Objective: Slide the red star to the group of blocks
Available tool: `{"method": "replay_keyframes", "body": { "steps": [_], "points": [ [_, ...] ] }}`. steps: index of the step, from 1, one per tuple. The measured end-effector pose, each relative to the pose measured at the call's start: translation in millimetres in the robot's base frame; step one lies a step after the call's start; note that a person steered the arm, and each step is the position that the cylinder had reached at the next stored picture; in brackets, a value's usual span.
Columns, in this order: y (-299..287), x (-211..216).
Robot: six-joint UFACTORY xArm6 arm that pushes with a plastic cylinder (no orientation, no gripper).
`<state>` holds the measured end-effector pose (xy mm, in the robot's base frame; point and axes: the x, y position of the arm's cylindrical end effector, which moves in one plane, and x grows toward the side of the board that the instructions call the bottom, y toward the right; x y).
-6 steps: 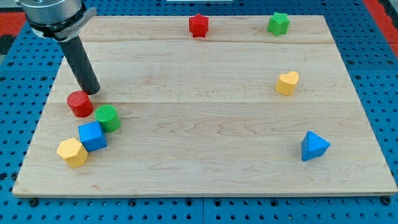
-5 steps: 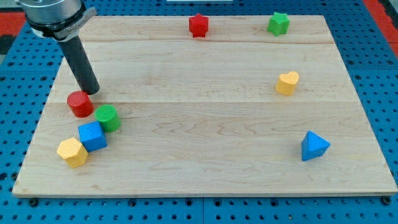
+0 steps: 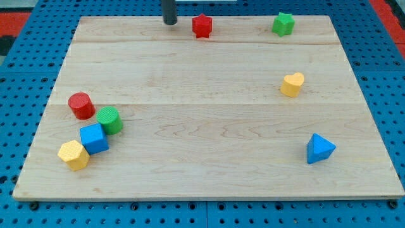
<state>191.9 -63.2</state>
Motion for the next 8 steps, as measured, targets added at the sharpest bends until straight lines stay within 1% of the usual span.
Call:
{"method": "replay_keyframes", "body": {
  "steps": [1, 2, 3, 4, 5, 6, 7, 8],
  "points": [
    [50, 2],
    [100, 18],
    [114, 54],
    [71, 86],
    [20, 128],
    [2, 120],
    [-22, 141],
    [-78, 168]
  ]
}}
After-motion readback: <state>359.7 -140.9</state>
